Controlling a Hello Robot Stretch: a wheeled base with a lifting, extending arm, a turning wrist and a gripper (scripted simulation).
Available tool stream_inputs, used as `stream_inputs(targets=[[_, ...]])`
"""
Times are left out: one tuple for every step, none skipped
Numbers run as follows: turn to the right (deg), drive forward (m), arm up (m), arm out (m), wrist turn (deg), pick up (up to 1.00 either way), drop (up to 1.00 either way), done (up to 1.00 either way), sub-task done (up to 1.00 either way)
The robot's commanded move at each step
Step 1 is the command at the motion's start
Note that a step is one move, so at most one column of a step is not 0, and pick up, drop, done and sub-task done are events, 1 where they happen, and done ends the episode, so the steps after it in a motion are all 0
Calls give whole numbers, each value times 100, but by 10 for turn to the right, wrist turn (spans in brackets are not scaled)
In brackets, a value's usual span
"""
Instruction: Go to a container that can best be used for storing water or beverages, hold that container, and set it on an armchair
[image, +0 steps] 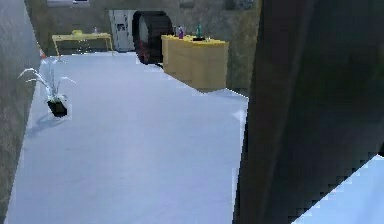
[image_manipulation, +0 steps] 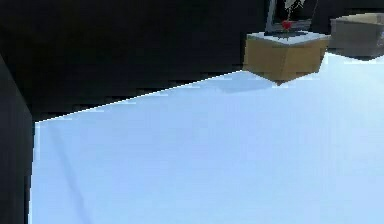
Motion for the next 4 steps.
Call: stream_inputs(targets=[[-90,0,0,0,0,0,0,0,0],[0,15,0,0,0,0,0,0,0],[-120,0,0,0,0,0,0,0,0],[0,100,0,0,0,0,0,0,0]])
